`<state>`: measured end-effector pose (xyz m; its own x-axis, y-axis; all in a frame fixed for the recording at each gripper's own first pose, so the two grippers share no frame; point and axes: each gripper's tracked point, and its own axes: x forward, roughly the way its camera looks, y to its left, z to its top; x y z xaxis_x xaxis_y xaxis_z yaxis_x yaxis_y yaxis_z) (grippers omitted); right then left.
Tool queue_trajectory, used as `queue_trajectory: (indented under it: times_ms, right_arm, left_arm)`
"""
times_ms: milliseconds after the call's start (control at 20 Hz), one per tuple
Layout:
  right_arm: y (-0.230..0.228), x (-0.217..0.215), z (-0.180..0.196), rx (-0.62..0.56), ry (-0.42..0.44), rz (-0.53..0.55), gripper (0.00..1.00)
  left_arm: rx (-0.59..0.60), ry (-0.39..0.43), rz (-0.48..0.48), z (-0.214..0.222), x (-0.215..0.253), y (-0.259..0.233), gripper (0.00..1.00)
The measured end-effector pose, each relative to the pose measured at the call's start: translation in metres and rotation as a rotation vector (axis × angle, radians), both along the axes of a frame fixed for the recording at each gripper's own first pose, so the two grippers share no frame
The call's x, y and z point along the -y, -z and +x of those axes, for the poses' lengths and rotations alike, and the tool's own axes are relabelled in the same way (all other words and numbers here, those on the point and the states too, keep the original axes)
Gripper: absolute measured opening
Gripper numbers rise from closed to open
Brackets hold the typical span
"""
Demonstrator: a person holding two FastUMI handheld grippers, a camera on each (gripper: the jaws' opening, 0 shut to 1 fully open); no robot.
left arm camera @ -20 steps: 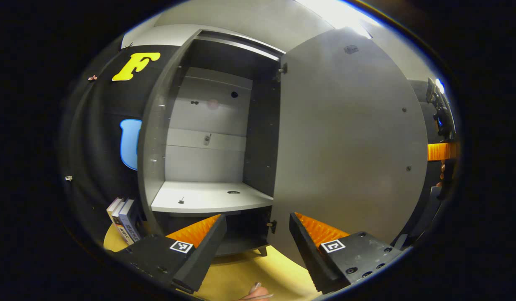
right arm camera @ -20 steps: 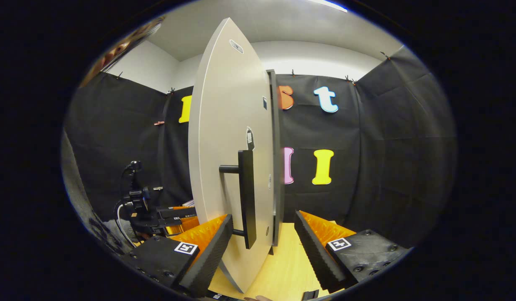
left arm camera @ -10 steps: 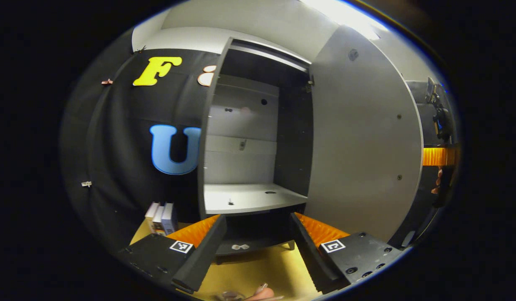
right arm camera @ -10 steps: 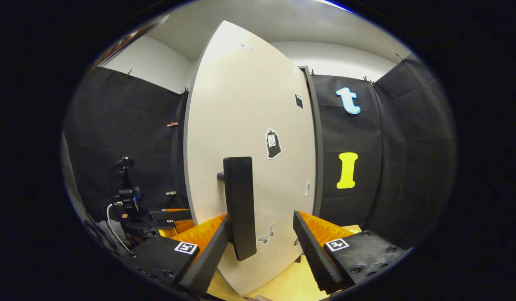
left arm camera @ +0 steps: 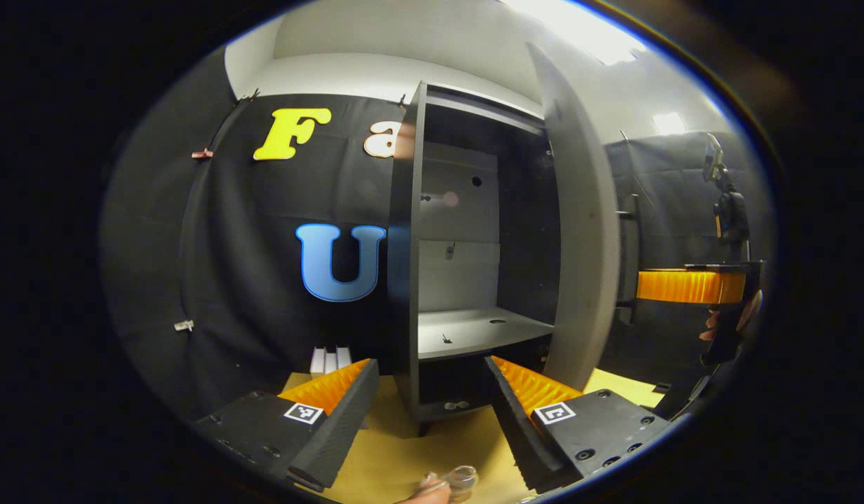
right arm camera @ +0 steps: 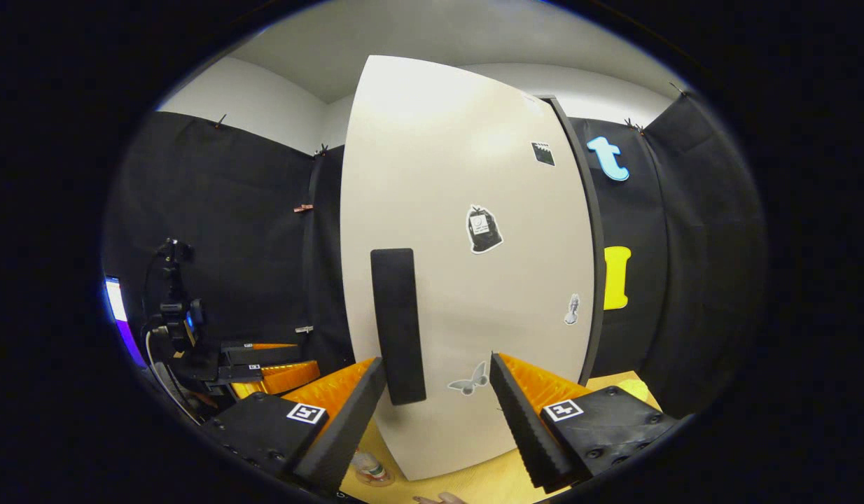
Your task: Open the cabinet door with the right hand, grasp the bottle in the cabinet with the left hand and place it on the coaster, then close the cabinet door with the right hand.
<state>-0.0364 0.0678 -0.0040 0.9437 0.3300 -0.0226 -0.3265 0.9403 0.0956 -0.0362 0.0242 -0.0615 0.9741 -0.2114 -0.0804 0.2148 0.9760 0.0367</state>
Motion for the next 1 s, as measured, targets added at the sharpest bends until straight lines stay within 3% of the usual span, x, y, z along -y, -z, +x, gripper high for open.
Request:
queue_trajectory:
  times_ms: [100, 200, 400, 550, 700, 1000]
  right_arm:
    - [0.003, 0.013, 0.003, 0.008, 0.033, -0.020, 0.97]
    - [0.003, 0.026, 0.005, 0.020, 0.079, -0.039, 0.97]
    - [0.005, 0.065, 0.011, 0.054, 0.184, -0.098, 0.97]
    - [0.001, 0.084, 0.019, 0.092, 0.233, -0.110, 0.97]
    - [-0.001, 0.095, 0.022, 0.117, 0.247, -0.118, 0.96]
    - [0.001, 0.101, 0.023, 0.102, 0.218, -0.102, 0.96]
  left_arm:
    - [-0.008, 0.011, 0.012, -0.002, 0.008, 0.002, 0.94]
    - [-0.017, 0.019, -0.019, -0.005, 0.022, 0.005, 0.91]
    - [-0.019, 0.009, -0.093, 0.005, 0.051, -0.004, 0.94]
    - [0.009, -0.029, -0.063, 0.010, 0.064, -0.013, 0.94]
    - [0.024, -0.040, -0.034, 0.014, 0.080, -0.015, 0.94]
    - [0.007, -0.083, -0.085, 0.017, 0.084, -0.013, 0.94]
